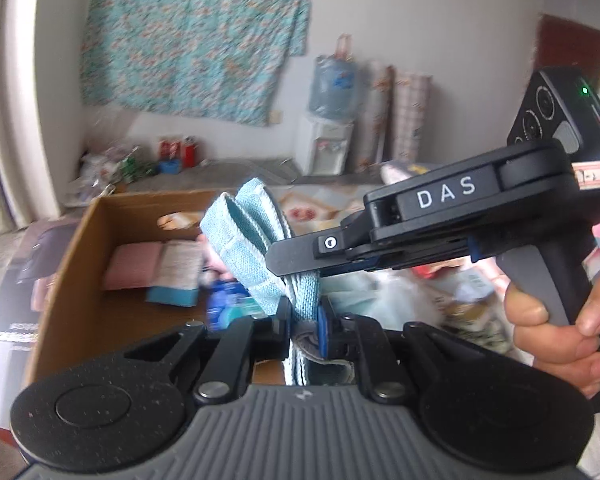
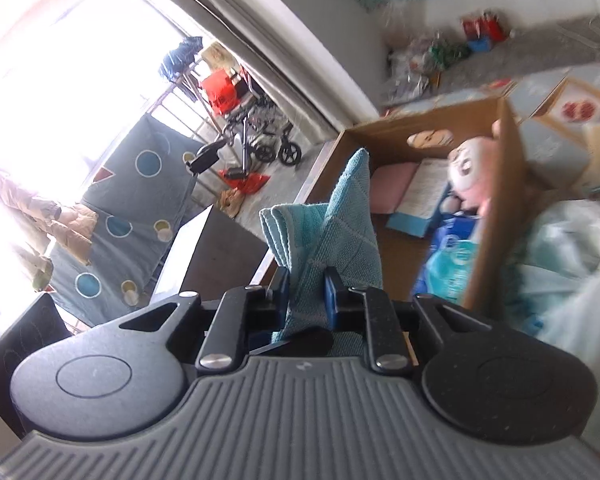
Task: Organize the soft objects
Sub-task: 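Lift the light blue towel and carry it over the cardboard box with both grippers, then lower the towel into the box and open both grippers, then move both grippers back to the pile on the bed, then close both grippers on the clear bag of yellow sticks, then carry the clear bag over the box and lower it inside with both grippers, then open both grippers to release the bag beside the towel, then move both grippers back to the pile on the bed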
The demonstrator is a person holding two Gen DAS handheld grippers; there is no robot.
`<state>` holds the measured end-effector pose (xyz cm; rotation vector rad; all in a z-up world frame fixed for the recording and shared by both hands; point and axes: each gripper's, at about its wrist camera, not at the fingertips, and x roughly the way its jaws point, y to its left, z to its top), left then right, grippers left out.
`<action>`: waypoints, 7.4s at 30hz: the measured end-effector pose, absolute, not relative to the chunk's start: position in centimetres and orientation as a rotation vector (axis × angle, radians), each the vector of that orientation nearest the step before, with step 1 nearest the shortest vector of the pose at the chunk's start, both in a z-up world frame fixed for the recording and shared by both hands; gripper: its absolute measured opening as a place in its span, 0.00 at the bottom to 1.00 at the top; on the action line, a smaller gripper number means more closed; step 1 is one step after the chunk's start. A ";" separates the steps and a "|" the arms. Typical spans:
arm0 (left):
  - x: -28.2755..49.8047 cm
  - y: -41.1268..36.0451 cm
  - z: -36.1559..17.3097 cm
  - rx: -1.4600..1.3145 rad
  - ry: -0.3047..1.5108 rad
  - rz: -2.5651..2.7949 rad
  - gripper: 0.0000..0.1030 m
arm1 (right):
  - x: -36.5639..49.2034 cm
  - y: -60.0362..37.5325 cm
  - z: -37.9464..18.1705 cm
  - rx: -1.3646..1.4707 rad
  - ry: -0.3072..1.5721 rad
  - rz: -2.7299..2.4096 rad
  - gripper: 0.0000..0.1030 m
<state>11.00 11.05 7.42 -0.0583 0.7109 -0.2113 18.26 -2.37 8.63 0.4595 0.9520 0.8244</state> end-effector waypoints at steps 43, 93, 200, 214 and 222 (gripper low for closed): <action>23.9 20.5 -1.2 0.136 1.001 0.194 0.60 | 29.8 5.4 -2.6 0.735 1.175 0.669 0.41; 34.4 -5.0 -1.4 0.119 1.054 -0.321 0.74 | 37.2 -24.3 -3.6 0.604 1.075 0.349 0.53; 10.9 8.8 6.5 -0.080 0.687 -0.189 0.74 | 13.1 -13.7 7.0 0.367 0.735 0.465 0.64; 10.6 -7.0 4.5 0.049 0.595 -0.466 0.74 | 8.8 -32.0 3.4 0.508 0.753 0.170 0.64; 15.2 -13.6 -0.5 0.147 0.635 -0.511 0.65 | 13.8 -36.8 -3.1 0.752 0.907 0.127 0.64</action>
